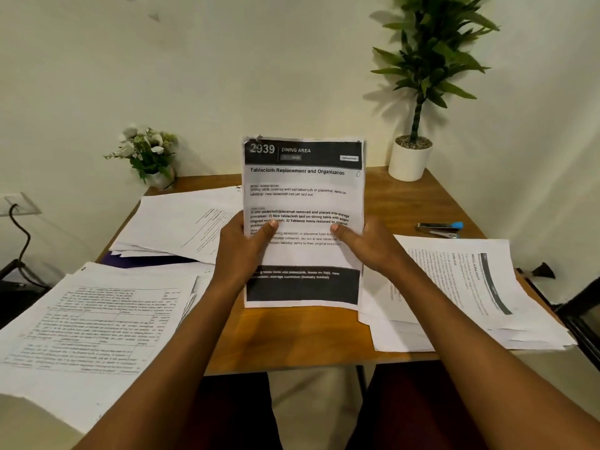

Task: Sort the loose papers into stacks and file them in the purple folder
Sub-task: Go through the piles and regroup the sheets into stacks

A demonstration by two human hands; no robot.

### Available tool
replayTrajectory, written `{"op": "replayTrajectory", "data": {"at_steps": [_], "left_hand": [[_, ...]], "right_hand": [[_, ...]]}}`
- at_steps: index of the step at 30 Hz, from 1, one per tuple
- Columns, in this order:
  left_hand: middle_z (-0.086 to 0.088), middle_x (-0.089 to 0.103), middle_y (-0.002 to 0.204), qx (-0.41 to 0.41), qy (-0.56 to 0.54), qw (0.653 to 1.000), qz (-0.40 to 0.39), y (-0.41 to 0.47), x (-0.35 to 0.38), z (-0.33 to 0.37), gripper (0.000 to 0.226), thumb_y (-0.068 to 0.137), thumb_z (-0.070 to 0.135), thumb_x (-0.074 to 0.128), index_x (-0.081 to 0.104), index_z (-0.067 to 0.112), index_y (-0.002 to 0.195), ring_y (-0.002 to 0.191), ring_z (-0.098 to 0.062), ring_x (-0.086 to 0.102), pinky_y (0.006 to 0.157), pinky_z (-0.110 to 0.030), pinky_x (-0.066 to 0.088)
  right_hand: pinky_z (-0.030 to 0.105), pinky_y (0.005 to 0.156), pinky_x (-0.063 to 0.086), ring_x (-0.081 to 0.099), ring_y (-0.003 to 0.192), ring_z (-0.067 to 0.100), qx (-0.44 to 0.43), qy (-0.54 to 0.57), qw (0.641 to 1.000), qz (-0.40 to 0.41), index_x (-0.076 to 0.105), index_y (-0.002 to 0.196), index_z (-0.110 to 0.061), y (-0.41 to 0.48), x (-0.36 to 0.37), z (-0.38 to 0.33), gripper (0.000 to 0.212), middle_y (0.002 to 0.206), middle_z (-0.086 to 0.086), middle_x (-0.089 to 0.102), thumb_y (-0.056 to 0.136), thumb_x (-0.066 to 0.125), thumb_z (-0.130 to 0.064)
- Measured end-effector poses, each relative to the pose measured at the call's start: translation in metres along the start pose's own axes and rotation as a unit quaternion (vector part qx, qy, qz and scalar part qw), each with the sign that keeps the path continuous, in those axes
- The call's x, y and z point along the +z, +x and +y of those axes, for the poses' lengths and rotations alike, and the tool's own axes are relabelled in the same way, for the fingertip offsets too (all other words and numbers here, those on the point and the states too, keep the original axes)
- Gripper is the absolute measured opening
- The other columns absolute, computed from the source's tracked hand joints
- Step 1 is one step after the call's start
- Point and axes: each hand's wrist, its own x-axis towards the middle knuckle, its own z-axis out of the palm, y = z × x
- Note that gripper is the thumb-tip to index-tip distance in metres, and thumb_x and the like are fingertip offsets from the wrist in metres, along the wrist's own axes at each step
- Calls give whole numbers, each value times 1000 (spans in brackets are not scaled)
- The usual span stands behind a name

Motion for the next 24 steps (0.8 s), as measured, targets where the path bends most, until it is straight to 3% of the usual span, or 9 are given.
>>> {"op": "replayTrajectory", "data": {"at_steps": [2,5,7,9,10,12,15,19,24], "left_hand": [[16,69,111,-16,-20,1000,15,7,1,-3,41,92,36,73,58,25,129,94,-6,72,71,-21,60],[20,65,104,-86,-30,995,33,7,4,-18,42,98,44,62,50,32,137,89,-5,69,69,-21,59],[4,70,99,-119,-64,991,18,-3,13,-37,35,101,46,54,52,30,133,76,-12,67,60,-22,55],[-11,70,92,-97,-64,993,17,-16,27,-56,25,103,41,53,59,24,120,67,-20,62,54,-27,50],[-10,69,89,-75,-49,996,17,-21,34,-64,19,103,39,54,61,25,115,66,-21,61,54,-28,49],[-1,69,83,-40,-9,999,-14,-24,51,-71,12,101,37,59,64,30,109,66,-16,61,56,-30,50],[10,68,84,-1,81,993,-90,-23,73,-70,18,95,43,66,64,32,109,67,-6,63,57,-29,54],[15,66,85,50,185,973,-129,-11,90,-72,27,91,50,68,65,32,110,69,-3,61,56,-23,51],[9,69,85,-4,102,990,-92,6,95,-80,20,92,47,68,67,31,104,74,-11,67,65,-43,61]], "right_hand": [[23,75,50,64,86,-1,33,21,999,27,64,105,-35,6,-5,3,6,101,-22,66,100,62,-33],[32,84,56,72,91,12,107,142,979,99,70,98,-30,21,-14,14,9,102,-13,74,97,66,-22],[33,75,59,75,89,18,163,231,947,153,70,109,-20,30,-22,24,15,108,-1,76,95,66,-17],[27,53,55,75,79,16,210,309,909,185,65,119,-15,37,-33,34,23,110,4,76,96,65,-17],[23,44,49,74,74,14,227,336,893,193,63,121,-15,39,-37,38,24,109,5,77,97,64,-18],[20,42,46,74,75,13,251,379,865,214,61,123,-16,46,-44,47,26,105,5,77,97,63,-17],[26,62,59,66,63,10,300,377,836,262,61,118,-15,60,-49,57,21,93,6,74,98,59,-14],[18,45,47,57,58,11,316,380,816,300,61,113,-9,75,-49,63,19,83,10,68,97,51,-5],[18,42,47,59,50,10,296,379,805,346,63,120,-8,90,-45,77,32,87,10,72,95,45,1]]}}
